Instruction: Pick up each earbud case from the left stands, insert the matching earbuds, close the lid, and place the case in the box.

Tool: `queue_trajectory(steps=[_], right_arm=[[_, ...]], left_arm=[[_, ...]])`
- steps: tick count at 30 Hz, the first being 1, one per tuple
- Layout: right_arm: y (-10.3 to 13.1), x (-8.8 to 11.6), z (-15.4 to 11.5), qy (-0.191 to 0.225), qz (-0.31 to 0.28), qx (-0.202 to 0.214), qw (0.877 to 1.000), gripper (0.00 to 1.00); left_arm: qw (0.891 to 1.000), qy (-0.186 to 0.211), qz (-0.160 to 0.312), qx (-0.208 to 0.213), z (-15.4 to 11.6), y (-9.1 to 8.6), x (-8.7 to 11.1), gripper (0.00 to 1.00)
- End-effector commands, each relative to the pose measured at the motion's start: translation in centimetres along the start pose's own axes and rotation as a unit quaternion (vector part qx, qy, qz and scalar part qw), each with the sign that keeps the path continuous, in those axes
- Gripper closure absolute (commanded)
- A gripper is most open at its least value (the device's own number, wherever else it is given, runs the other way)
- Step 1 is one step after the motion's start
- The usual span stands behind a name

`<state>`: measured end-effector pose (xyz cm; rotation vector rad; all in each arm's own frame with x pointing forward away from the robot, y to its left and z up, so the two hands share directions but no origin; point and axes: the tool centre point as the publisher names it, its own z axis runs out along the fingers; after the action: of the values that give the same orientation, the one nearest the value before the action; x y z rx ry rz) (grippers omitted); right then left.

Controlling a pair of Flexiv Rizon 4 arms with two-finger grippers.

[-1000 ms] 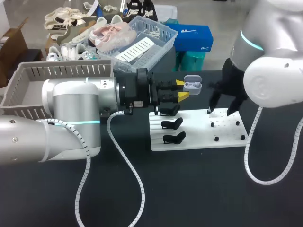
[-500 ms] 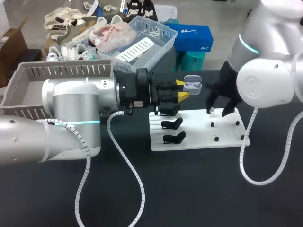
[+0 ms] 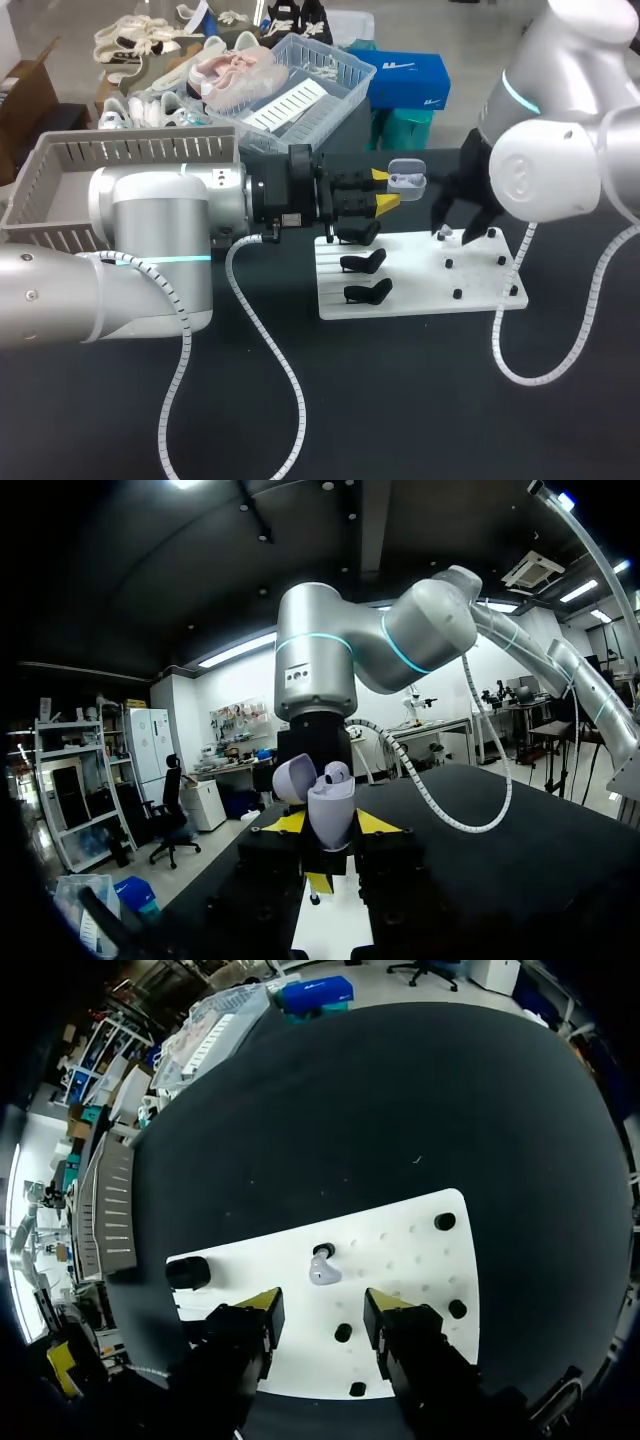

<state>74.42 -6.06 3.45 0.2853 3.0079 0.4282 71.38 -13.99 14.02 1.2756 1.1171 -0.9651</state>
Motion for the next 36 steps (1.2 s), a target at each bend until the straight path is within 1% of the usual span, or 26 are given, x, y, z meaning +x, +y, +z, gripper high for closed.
queue_trajectory(steps=[1,3,14,17,24,36], right_arm=[[0.29,-0.41,0.68,0.004,0.0,0.0,1.0,0.51],[0.3,-0.44,0.77,0.007,0.001,-0.005,1.0,0.51],[0.16,-0.91,1.11,0.009,0.009,-0.004,1.0,0.56],[0.15,-1.04,1.05,0.009,0.01,-0.005,1.0,0.62],[0.26,-1.19,0.83,0.005,0.01,-0.003,1.0,0.7],[-0.21,-1.07,1.0,0.007,0.016,-0.004,1.0,0.7]], left_arm=[[1.0,0.0,0.001,-0.002,0.01,-0.06,0.02,1.0],[1.0,0.0,0.001,-0.002,0.01,-0.06,0.02,1.0],[1.0,0.0,0.001,-0.002,0.01,-0.06,0.02,1.0],[1.0,0.0,0.001,-0.002,0.01,-0.06,0.02,1.0],[1.0,0.0,0.001,-0.002,0.01,-0.06,0.02,1.0],[1.0,0.0,0.001,-0.002,0.01,-0.06,0.02,1.0]])
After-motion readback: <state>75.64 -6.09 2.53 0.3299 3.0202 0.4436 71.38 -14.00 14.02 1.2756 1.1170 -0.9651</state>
